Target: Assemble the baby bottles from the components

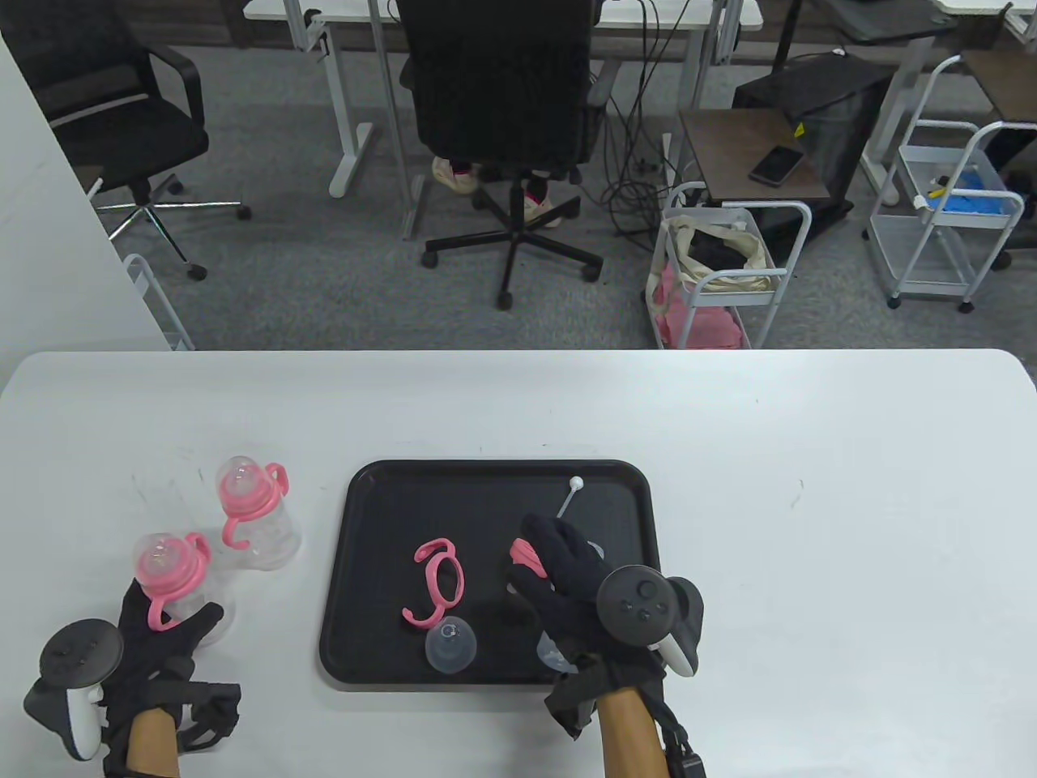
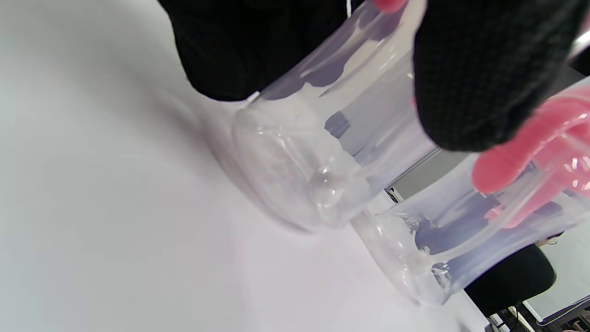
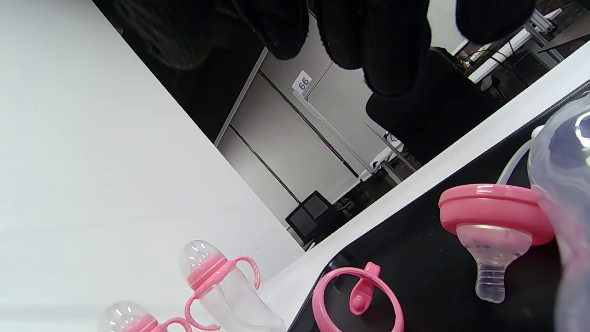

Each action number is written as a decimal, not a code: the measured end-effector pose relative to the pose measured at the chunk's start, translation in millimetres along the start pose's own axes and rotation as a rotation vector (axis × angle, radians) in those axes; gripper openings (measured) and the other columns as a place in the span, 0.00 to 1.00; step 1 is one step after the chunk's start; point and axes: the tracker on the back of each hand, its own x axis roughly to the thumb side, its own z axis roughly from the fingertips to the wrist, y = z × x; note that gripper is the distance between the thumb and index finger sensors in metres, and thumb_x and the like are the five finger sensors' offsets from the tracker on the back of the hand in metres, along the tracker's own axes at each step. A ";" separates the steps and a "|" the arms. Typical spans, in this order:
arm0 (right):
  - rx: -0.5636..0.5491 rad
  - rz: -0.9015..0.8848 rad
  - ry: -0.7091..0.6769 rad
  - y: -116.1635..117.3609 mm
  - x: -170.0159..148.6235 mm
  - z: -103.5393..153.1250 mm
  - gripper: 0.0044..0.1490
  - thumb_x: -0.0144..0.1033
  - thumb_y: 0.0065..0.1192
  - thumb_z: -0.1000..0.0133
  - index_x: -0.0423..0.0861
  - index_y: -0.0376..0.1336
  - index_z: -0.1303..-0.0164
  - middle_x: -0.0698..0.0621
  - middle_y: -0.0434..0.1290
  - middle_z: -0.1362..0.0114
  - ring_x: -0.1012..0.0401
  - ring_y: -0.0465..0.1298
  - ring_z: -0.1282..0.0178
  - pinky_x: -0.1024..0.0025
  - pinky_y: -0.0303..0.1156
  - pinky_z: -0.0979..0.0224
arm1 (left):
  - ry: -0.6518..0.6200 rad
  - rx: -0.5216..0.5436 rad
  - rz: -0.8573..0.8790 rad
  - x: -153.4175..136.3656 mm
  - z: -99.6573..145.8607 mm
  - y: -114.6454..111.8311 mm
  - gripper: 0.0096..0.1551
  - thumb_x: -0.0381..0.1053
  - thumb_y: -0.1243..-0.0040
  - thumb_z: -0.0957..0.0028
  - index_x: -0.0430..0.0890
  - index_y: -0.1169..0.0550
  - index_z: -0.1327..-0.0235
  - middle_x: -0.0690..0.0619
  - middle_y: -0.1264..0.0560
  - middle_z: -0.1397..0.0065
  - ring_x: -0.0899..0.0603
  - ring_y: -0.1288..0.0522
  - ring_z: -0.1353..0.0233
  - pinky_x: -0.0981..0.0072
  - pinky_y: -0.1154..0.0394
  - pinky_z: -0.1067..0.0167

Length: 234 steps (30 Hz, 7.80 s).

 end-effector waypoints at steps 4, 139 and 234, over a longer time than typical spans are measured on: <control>-0.003 0.000 -0.002 -0.3 0.0 0.0 0.44 0.55 0.57 0.33 0.43 0.52 0.13 0.33 0.57 0.16 0.36 0.68 0.24 0.25 0.57 0.25 | 0.009 -0.018 -0.041 0.3 2.5 2.8 0.63 0.69 0.25 0.60 0.62 0.48 0.17 0.57 0.39 0.15 0.44 0.32 0.16 0.47 0.31 0.22; -0.115 -0.035 0.329 -26.2 -43.7 17.7 0.67 0.58 0.74 0.43 0.30 0.40 0.19 0.32 0.55 0.23 0.41 0.73 0.29 0.37 0.70 0.27 | -0.725 -0.838 -0.956 246.0 -4.1 -218.3 0.35 0.44 0.45 0.40 0.75 0.36 0.23 0.56 0.43 0.11 0.41 0.38 0.14 0.32 0.40 0.21; 0.196 -0.349 0.033 39.1 -10.1 -1.3 0.65 0.59 0.74 0.43 0.37 0.41 0.15 0.38 0.55 0.18 0.44 0.71 0.23 0.37 0.66 0.22 | -0.829 -0.346 0.299 209.2 96.0 -90.6 0.25 0.58 0.33 0.46 0.64 0.26 0.35 0.61 0.19 0.33 0.54 0.11 0.41 0.63 0.13 0.42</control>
